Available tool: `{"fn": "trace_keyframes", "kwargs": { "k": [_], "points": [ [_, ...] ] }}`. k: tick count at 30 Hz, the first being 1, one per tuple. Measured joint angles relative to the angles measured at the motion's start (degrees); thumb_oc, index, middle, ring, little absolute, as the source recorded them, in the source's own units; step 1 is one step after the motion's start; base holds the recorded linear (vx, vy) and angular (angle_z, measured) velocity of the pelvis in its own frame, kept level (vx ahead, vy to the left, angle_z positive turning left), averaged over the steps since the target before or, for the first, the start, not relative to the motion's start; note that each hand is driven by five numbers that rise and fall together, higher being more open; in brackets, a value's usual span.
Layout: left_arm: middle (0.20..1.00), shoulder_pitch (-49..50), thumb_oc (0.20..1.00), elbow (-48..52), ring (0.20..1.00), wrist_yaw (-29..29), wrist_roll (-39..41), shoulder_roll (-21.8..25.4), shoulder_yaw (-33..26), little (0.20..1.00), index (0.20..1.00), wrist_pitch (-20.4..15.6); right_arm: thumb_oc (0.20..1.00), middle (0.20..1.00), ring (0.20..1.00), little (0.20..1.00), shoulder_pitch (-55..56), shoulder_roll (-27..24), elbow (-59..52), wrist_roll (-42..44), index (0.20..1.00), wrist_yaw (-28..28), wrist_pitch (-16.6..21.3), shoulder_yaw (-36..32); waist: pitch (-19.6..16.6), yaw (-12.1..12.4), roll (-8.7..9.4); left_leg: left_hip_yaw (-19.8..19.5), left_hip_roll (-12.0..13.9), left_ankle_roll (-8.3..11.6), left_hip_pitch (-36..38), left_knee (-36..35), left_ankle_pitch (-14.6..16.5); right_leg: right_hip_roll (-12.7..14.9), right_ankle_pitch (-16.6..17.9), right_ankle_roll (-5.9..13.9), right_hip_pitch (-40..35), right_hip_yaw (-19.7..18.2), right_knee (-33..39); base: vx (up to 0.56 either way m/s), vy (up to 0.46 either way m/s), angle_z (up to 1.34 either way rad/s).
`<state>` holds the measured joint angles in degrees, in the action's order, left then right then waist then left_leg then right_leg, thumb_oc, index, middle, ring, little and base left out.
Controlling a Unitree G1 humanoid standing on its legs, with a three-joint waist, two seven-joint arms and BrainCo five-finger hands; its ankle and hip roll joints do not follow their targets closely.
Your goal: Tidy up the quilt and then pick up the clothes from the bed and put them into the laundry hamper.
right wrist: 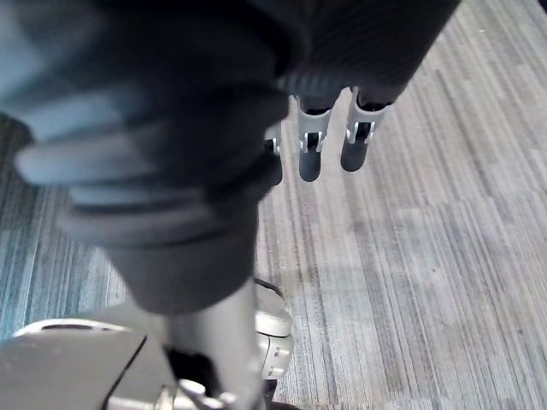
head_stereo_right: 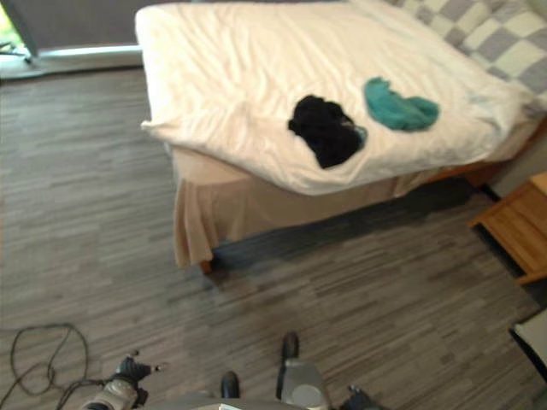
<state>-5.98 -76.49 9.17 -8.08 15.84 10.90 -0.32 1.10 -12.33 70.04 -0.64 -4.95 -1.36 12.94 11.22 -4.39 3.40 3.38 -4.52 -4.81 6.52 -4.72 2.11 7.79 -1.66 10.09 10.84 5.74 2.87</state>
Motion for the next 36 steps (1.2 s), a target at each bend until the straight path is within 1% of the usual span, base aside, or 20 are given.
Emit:
{"fn": "trace_keyframes", "kwargs": {
  "k": [1, 3, 4, 6, 8, 9, 10, 12, 13, 14, 15, 16, 18, 19, 21, 23, 26, 29, 32, 36],
  "points": [
    [1.0, 0.15, 1.0, -0.16, 1.0, 0.05, 0.0, 0.15, -0.03, 1.0, 1.0, 0.11, 1.0, 1.0, 1.0, 1.0, -0.59, 0.05, 0.1, -0.02, 1.0, 0.08, 0.07, -0.71, 0.33, 0.13, 0.07, -0.28, 0.02, 0.17, 1.14, -0.35, 0.22, -0.01, 1.82, -0.25, 0.51, -0.09, 2.31, 0.52, -0.228, 0.82],
    [1.0, 3.66, 1.0, -0.22, 1.0, -0.11, -0.21, 0.5, -1.6, 1.0, 1.0, -0.26, 1.0, 1.0, 1.0, 1.0, -0.89, -0.17, 1.15, -0.57, 1.0, 0.15, 0.02, -2.25, 0.11, -0.23, 0.41, -2.43, 0.31, 3.51, 4.71, -0.01, 2.14, -0.01, 6.75, -1.82, -0.16, 0.33, 2.28, 0.44, -0.229, 0.5],
    [1.0, 4.68, 1.0, -0.44, 1.0, -0.05, -0.19, -0.23, -1.28, 1.0, 1.0, -0.08, 1.0, 1.0, 1.0, 1.0, 0.31, -0.37, 0.88, -0.68, 1.0, 0.15, 0.01, -2.4, 0.22, -0.44, -0.19, -3.12, 0.92, 3.74, 7.09, 0.0, 2.96, -0.45, 9.46, -3.52, -1.81, 0.62, 2.25, 0.39, -0.259, 0.51],
    [1.0, 6.55, 1.0, -0.45, 1.0, -0.1, -0.13, -0.95, -1.23, 1.0, 1.0, -0.33, 1.0, 1.0, 1.0, 1.0, 0.1, -0.68, 1.45, -1.25, 1.0, 0.15, -0.38, -2.4, 0.09, -0.21, -2.54, -3.21, 3.52, 6.57, 8.18, 4.04, 4.7, -2.69, 14.23, -7.28, -5.67, 1.4, 2.0, 0.25, -0.278, 0.61],
    [1.0, 5.16, 1.0, 0.04, 1.0, 0.01, 0.27, -1.87, -2.27, 1.0, 1.0, -1.07, 1.0, 1.0, 1.0, 1.0, -2.04, -1.34, 1.18, -1.58, 1.0, 0.18, -0.29, -2.34, 0.41, 0.27, -1.48, -0.51, 3.67, 8.83, -5.17, 30.09, 3.56, -1.54, 12.84, -10.33, -7.47, 3.83, 1.86, 0.19, -0.323, 0.65],
    [1.0, 3.47, 1.0, 1.07, 1.0, 0.2, 1.08, -2.5, -2.37, 1.0, 1.0, -1.05, 1.0, 1.0, 1.0, 1.0, -3.37, -2.38, 1.17, -1.55, 1.0, -0.05, -0.06, -2.35, 1.92, 0.8, -0.33, 1.4, 5.51, 12.73, -13.14, 44.08, -0.45, -1.24, 11.49, -12.2, -9.04, 5.05, 1.9, 0.2, -0.127, 0.3],
    [1.0, 3.42, 1.0, 1.86, 1.0, 0.21, 1.43, -2.62, -1.88, 1.0, 1.0, -1.2, 1.0, 1.0, 1.0, 1.0, -4.35, -2.48, 1.09, -1.55, 1.0, -0.21, -0.06, -2.34, 2.17, 1.51, -0.74, 3.01, 7.07, 12.98, -14.82, 45.94, 0.59, -1.45, 11.39, -12.31, -10.22, 5.03, 1.87, 0.14, -0.044, 0.13],
    [1.0, 4.18, 1.0, 4.67, 1.0, 0.95, 3.09, -2.51, -1.87, 1.0, 1.0, -1.51, 1.0, 1.0, 1.0, 1.0, -5.38, -3.42, 0.67, -1.52, 1.0, -0.81, 0.48, -2.02, 2.71, 1.83, 0.42, 4.32, 8.13, 12.4, -15.78, 39.28, 2.05, -1.98, 9.59, -13.43, -12.1, 4.83, 1.87, 0.2, 0.024, -0.15],
    [1.0, 4.5, 1.0, 9.69, 1.0, 2.32, 3.9, -2.24, -1.85, 1.0, 1.0, -2.11, 1.0, 1.0, 1.0, 1.0, -6.56, -4.65, 0.37, -1.55, 1.0, -1.53, 1.07, -1.1, 2.96, 2.57, -0.48, 4.0, 8.78, 12.6, -15.41, 27.29, 1.18, -3.4, 7.66, -12.61, -13.16, 4.4, 2.24, 0.28, 0.059, -0.35],
    [1.0, 5.02, 1.0, 13.31, 1.0, 2.65, 5.21, -2.2, -2.01, 1.0, 1.0, -2.17, 1.0, 1.0, 1.0, 1.0, -6.44, -4.93, 0.0, -1.55, 1.0, -1.72, 1.28, -1.09, 2.96, 2.76, -0.9, 3.62, 8.84, 12.43, -14.67, 21.99, 0.87, -4.09, 7.25, -12.22, -13.26, 3.91, 2.22, 0.24, 0.059, -0.41],
    [1.0, 5.53, 1.0, 20.43, 1.0, 3.9, 6.74, -2.04, -2.64, 1.0, 1.0, -3.03, 1.0, 1.0, 1.0, 1.0, -6.34, -5.69, -0.51, -1.6, 1.0, -2.18, 1.38, -1.14, 3.17, 2.92, -1.99, 3.62, 9.31, 12.27, -13.17, 11.0, -2.01, -5.31, 7.05, -11.92, -13.22, 4.2, 2.0, 0.11, 0.021, -0.11],
    [1.0, 3.83, 1.0, 23.99, 1.0, 5.4, 8.14, -1.86, -2.99, 1.0, 1.0, -5.23, 1.0, 1.0, 1.0, 1.0, -5.51, -5.82, -0.47, -1.62, 1.0, -2.45, 1.54, -1.16, 3.34, 2.42, -2.82, 3.8, 9.43, 12.42, -13.28, 7.38, -5.06, -6.39, 7.2, -12.15, -13.46, 5.17, 1.88, 0.14, 0.02, -0.05],
    [1.0, 2.97, 1.0, 28.95, 1.0, 6.65, 10.26, -1.47, -4.24, 1.0, 1.0, -6.19, 1.0, 1.0, 1.0, 1.0, -4.65, -5.32, -1.03, -1.64, 1.0, -2.49, 1.6, -1.13, 3.24, 2.31, -3.37, 3.87, 9.36, 11.96, -11.01, 4.52, -7.14, -7.22, 6.9, -11.93, -14.24, 5.48, 1.89, 0.13, 0.022, -0.12],
    [1.0, 4.18, 1.0, 36.58, 1.0, 7.51, 11.68, -0.23, -5.08, 1.0, 1.0, -7.28, 1.0, 1.0, 1.0, 1.0, -3.05, -5.08, -1.69, -1.67, 1.0, -2.61, 1.8, -1.23, 3.61, 1.55, -2.69, 3.83, 9.26, 12.13, -8.94, 3.03, -8.04, -7.78, 6.38, -12.07, -14.75, 5.41, 1.88, 0.11, 0.022, -0.13],
    [1.0, 3.52, 1.0, 44.15, 1.0, 9.04, 11.85, 2.77, -6.22, 1.0, 1.0, -8.66, 1.0, 1.0, 1.0, 1.0, -0.38, -5.09, -3.92, -1.68, 1.0, -2.71, 1.95, -2.18, 3.52, -0.01, -3.26, 4.99, 10.05, 11.56, -5.0, 0.49, -8.87, -8.69, 5.64, -12.28, -14.98, 5.31, 1.89, 0.11, 0.043, -0.01],
    [1.0, 1.75, 1.0, 49.94, 1.0, 10.66, 11.82, 6.56, -8.0, 1.0, 1.0, -8.55, 1.0, 1.0, 1.0, 1.0, 1.19, -5.35, -4.12, -1.67, 1.0, -2.82, 2.09, -2.43, 3.92, -0.27, -4.57, 5.38, 10.98, 9.68, -3.5, -0.11, -7.04, -9.7, 5.39, -11.88, -14.09, 4.85, 1.87, 0.08, 0.05, -0.07],
    [1.0, -4.74, 1.0, 57.46, 1.0, 13.43, 8.46, 15.09, -10.28, 1.0, 1.0, -8.33, 1.0, 1.0, 1.0, 1.0, 2.23, -4.08, -3.91, -1.68, 1.0, -2.41, 2.57, -2.91, 4.51, -0.53, -4.45, 7.12, 9.12, 8.18, -4.92, -0.13, -6.05, -7.73, 6.17, -10.33, -11.26, 2.84, 2.22, 0.01, 0.034, -0.21],
    [1.0, -13.17, 1.0, 56.77, 1.0, 14.16, 5.29, 18.74, -10.95, 1.0, 1.0, -8.08, 1.0, 1.0, 1.0, 1.0, 1.81, -4.6, -4.29, -1.7, 1.0, -2.29, 2.84, -2.4, 5.09, -0.85, -5.53, 8.34, 7.9, 7.81, -6.64, -0.47, -5.43, -6.49, 7.35, -8.69, -9.0, 1.35, 2.21, -0.06, 0.045, -0.26],
    [1.0, -27.38, 1.0, 48.84, 1.0, 14.78, 0.02, 24.9, 0.07, 1.0, 1.0, -5.84, 1.0, 1.0, 1.0, 1.0, 0.63, -4.58, -3.83, -1.68, 1.0, -2.25, 2.85, -1.54, 5.18, -2.28, -5.77, 10.87, 7.25, 7.55, -9.17, -0.48, -5.62, -5.6, 8.3, -7.29, -5.68, -0.2, 2.23, -0.03, 0.041, -0.38],
    [1.0, -37.17, 1.0, 40.92, 1.0, 14.05, -6.47, 24.83, 10.31, 1.0, 1.0, -4.1, 1.0, 1.0, 1.0, 1.0, -0.45, -4.8, -3.58, -1.64, 1.0, -2.29, 2.67, -1.18, 5.99, -6.61, -5.06, 12.48, 7.02, 7.35, -10.43, -0.47, -5.79, -5.18, 9.07, -6.66, -3.69, -0.25, 2.22, -0.03, 0.021, -0.23]
  ]
}}
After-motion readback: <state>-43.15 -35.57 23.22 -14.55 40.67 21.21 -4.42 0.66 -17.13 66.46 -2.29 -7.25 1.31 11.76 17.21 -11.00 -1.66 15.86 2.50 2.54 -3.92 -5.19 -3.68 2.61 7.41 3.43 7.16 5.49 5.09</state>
